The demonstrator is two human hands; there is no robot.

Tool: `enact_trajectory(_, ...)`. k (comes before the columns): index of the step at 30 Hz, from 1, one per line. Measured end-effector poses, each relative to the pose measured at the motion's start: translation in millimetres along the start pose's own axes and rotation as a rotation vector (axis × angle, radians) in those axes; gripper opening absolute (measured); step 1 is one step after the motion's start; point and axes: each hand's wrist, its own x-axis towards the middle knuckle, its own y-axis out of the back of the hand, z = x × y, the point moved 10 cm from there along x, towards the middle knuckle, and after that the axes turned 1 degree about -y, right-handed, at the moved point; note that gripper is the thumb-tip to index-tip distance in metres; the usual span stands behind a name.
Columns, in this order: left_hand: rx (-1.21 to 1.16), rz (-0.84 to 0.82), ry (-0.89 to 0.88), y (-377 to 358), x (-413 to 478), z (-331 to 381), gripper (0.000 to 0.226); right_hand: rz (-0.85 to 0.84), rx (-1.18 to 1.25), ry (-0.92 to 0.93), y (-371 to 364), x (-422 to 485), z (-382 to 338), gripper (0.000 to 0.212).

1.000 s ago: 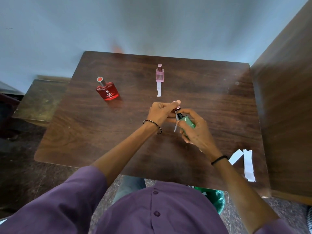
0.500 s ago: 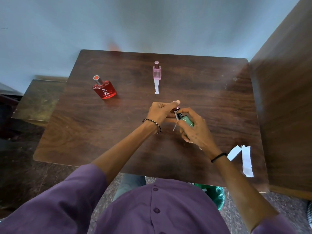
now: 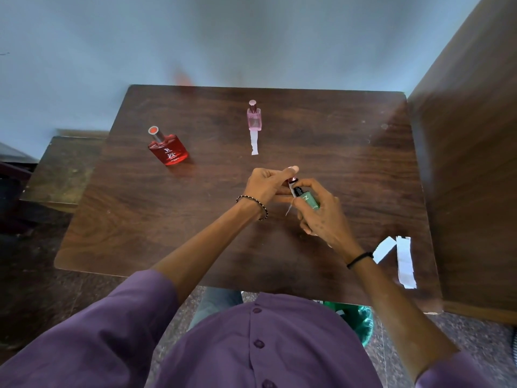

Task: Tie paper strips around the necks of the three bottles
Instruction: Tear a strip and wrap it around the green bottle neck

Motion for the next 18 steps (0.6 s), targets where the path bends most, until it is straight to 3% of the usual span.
enact_trajectory(18,-0.015,-0.008,0.031,-13,-6,3,0.04,0.101,0.006,0.057,11,-14,0,0.027)
